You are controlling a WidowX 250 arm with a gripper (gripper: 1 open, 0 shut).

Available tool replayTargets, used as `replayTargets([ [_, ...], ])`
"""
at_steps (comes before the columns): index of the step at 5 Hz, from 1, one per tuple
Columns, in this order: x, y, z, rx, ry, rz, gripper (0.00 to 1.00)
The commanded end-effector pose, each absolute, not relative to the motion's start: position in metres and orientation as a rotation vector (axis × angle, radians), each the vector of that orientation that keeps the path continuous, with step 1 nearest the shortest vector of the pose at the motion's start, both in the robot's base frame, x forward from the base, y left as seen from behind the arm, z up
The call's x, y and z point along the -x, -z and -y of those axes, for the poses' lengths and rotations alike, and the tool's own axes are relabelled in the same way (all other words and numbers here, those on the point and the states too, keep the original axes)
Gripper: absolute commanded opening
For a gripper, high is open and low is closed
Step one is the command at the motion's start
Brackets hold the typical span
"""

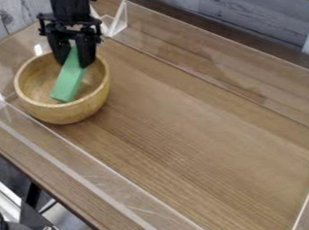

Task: Remove the green block from inside the brown bowl and put it on the table

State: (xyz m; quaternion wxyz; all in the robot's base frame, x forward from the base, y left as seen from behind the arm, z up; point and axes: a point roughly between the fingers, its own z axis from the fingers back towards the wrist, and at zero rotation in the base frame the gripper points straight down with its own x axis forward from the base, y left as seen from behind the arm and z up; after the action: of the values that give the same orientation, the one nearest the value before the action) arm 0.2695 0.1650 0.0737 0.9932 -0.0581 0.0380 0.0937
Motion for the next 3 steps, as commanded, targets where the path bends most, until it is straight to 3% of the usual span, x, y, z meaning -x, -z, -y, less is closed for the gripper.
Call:
replayTargets([
  [1, -0.282, -0.105, -0.159, 0.100, -0.166, -0.001, 0.00],
  [3, -0.299, -0.125, -0.113, 0.139, -0.104, 0.012, 0.00],
])
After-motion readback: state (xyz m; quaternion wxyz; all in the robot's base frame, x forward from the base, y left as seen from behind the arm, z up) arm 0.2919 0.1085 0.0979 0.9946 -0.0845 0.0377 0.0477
